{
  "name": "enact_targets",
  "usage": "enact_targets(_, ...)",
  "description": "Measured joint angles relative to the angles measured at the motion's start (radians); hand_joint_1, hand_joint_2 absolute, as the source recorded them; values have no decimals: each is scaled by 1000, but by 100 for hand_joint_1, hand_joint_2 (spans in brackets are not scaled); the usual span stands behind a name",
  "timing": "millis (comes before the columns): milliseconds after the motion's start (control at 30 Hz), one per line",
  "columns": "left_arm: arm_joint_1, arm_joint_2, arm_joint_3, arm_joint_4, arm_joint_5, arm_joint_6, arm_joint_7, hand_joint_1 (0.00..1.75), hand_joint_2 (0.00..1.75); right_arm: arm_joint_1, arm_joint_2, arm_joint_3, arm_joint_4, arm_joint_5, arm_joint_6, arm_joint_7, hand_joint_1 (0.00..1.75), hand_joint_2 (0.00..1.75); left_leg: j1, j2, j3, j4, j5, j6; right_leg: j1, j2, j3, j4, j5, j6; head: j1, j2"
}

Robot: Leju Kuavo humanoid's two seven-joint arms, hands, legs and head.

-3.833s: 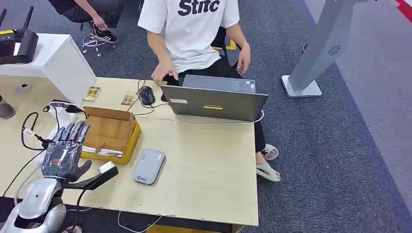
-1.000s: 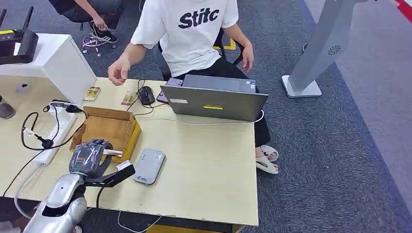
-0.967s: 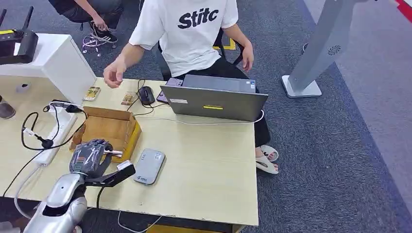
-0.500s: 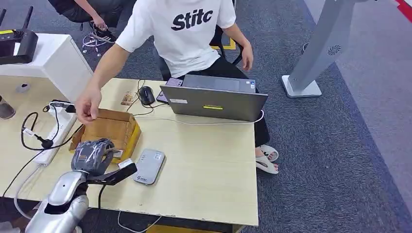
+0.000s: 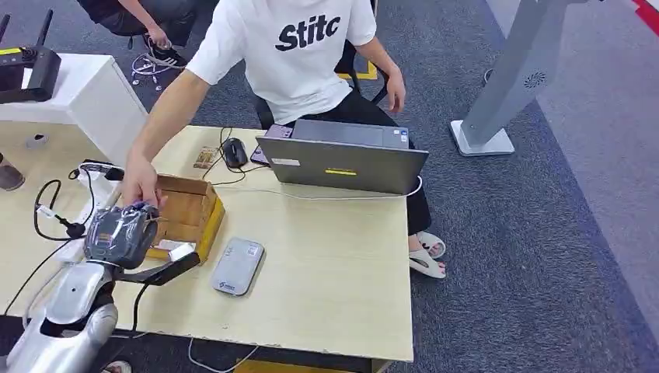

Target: Pass the card to the sensor for recognition and then transmit it.

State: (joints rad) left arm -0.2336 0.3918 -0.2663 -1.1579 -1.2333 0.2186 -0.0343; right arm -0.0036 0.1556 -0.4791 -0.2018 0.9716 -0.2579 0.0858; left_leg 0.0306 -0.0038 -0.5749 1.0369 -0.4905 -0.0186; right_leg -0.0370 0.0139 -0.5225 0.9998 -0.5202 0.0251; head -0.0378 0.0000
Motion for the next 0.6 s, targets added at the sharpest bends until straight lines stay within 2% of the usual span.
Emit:
enact_targets(200,-10,71,50,-121,-50,34,32,175,175,3,5,-16,0,2,-1,-6,0,175,0,0,0,0,0,0,0,0,0,0,0,0,0,0)
enact_targets(333,-16,85,83,-178,-52,45,38,175,175,3,5,-23,0,6,-1,-7,0,175,0,1,0,0,0,0,0,1,0,0,0,0,0,0)
enact_targets(367,-16,85,91,-186,-53,50,41,155,175,3,5,-24,0,8,-1,-7,0,175,0,1,0,0,0,0,0,1,0,0,0,0,-1,0)
enact_targets(400,-16,85,97,-194,-54,56,43,87,175,3,5,-25,0,10,-1,-8,0,175,0,1,0,0,0,0,0,1,0,0,0,0,0,0)
enact_targets(433,-16,85,104,-201,-60,65,47,0,175,3,5,-27,0,11,-1,-9,0,175,0,1,0,0,0,0,0,1,0,0,0,0,0,0)
enact_targets(600,-11,70,129,-212,-98,171,82,0,175,2,5,-34,0,16,-1,-9,0,175,0,0,0,0,0,0,0,0,0,0,0,0,-1,0)
